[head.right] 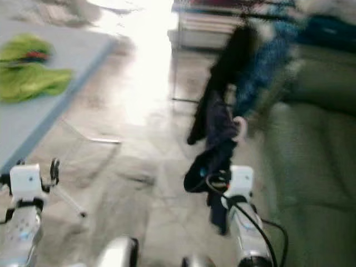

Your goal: Hang hanger

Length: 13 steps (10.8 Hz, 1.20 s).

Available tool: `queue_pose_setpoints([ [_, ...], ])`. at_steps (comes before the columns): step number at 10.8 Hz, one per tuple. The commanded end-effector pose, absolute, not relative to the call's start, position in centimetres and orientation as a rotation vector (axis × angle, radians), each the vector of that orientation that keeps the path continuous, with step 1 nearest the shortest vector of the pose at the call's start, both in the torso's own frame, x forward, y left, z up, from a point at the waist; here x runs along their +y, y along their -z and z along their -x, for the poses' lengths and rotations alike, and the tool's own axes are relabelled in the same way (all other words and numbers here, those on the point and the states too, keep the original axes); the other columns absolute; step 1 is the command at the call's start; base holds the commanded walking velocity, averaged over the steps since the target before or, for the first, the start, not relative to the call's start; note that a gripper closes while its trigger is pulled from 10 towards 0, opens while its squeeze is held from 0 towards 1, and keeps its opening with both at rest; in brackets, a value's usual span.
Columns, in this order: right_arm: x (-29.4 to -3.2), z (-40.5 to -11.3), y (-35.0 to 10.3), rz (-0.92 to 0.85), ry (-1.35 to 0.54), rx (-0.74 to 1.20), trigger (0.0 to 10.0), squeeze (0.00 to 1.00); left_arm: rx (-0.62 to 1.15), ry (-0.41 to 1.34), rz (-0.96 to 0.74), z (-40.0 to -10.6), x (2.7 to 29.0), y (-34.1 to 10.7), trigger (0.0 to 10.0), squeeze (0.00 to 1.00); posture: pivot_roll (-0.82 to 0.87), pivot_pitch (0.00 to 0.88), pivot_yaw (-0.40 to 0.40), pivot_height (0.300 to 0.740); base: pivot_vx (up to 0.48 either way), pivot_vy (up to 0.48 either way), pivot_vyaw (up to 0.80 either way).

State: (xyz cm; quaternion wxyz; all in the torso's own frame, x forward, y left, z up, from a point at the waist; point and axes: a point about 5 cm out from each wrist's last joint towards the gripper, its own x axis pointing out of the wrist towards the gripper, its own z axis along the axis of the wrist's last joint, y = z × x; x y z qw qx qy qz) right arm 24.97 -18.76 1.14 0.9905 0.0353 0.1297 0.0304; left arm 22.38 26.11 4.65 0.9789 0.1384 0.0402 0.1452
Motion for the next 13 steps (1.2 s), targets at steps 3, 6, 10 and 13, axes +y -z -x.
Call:
queue_pose_setpoints([
  [3,-18.3,-25.1,-1.9,-0.037,-0.118,0.235,10.0,0.00,0.075,-0.241,-0.247,-22.6,25.6,-4.6,10.0,0.00,0.08,0.104,-0.082,0.740,0.084,0.000,0.00],
  [6,-18.2,-26.1,-2.7,-0.018,-0.133,0.209,10.0,0.00,0.052,-0.186,-0.211,-23.1,24.3,-4.8,10.0,0.00,0.09,0.105,-0.102,0.740,0.400,0.000,0.00],
  [10,-16.2,-28.5,-4.4,-0.056,-0.145,0.136,10.0,0.00,-0.008,-0.172,-0.035,-25.1,22.9,-6.4,10.0,0.00,0.10,0.117,-0.104,0.740,0.272,0.000,0.00],
  [13,-15.8,-28.3,-4.4,-0.085,-0.140,0.120,10.0,0.00,-0.016,-0.165,0.020,-24.7,21.2,-6.1,10.0,0.00,0.10,0.130,-0.094,0.740,0.000,0.000,0.00],
])
